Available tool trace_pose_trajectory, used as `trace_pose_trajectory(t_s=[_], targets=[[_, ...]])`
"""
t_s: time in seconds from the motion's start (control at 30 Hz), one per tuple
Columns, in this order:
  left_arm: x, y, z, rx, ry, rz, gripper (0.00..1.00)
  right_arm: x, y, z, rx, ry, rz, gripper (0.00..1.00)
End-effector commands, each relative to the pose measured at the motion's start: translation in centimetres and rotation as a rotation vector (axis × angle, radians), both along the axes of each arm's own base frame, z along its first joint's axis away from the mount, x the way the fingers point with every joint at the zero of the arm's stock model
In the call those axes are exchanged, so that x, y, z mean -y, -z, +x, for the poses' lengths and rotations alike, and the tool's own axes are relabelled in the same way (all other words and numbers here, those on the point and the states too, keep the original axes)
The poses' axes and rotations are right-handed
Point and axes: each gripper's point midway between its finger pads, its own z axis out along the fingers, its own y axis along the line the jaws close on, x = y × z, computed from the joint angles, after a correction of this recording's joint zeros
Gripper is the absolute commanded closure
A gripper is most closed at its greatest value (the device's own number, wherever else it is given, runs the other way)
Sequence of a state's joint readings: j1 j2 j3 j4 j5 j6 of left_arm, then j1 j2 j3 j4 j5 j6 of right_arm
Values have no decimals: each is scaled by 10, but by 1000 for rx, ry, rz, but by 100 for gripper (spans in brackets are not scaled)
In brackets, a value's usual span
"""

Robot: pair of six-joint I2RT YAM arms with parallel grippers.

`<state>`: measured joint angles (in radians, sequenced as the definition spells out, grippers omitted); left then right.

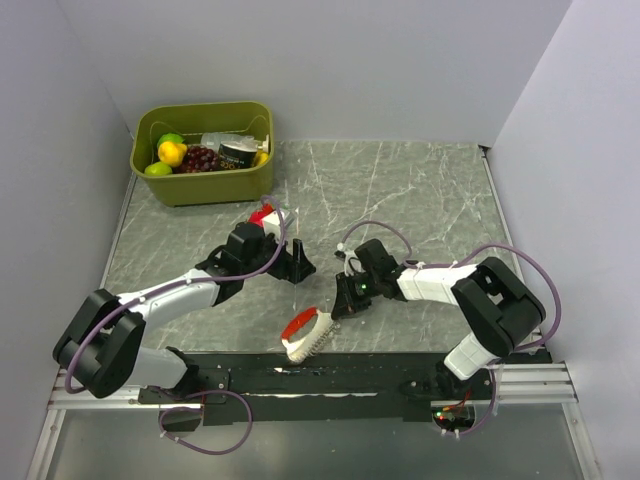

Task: Put the keys on the keyring

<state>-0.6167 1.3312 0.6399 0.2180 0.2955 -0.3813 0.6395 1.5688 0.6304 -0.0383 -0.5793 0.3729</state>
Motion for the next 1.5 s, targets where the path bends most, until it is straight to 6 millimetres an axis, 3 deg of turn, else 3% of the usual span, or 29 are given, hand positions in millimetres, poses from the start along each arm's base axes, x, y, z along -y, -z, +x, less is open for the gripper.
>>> trace_pose_trajectory(t_s=[0.0,0.33,0.37,0.4,0.43,0.5,0.53,0.63,0.7,0.87,1.07,1.3,1.47], targets=[[2,-24,8,63,-14,-31,16,9,12,1,-9,19,-93,97],[-1,-18,6,57,-18,-14,17,13,-20,36,143,55,-105,100],[-1,-16,6,53,-17,-12,17,13,-22,37,152,48,-104,96],[-1,-15,6,52,-17,-9,17,15,-26,40,179,46,-116,85],[0,-14,7,48,-18,-8,17,16,-29,42,194,52,-118,61],[1,-9,8,38,-15,2,17,20,-41,46,240,79,-112,40],[1,-9,10,33,-16,8,17,24,-43,49,261,101,-125,23],[4,-4,13,17,-15,18,18,35,-56,54,283,182,-120,10],[5,4,14,-8,-19,29,19,38,-62,56,264,226,-95,9],[8,24,14,-74,-17,52,24,48,-55,48,155,258,-12,14],[10,43,6,-148,-9,53,30,36,-45,30,83,194,71,31],[7,57,-2,-214,-27,45,32,28,-22,12,-35,169,133,48],[2,72,-9,-262,-46,64,36,30,-2,11,-72,192,103,49]])
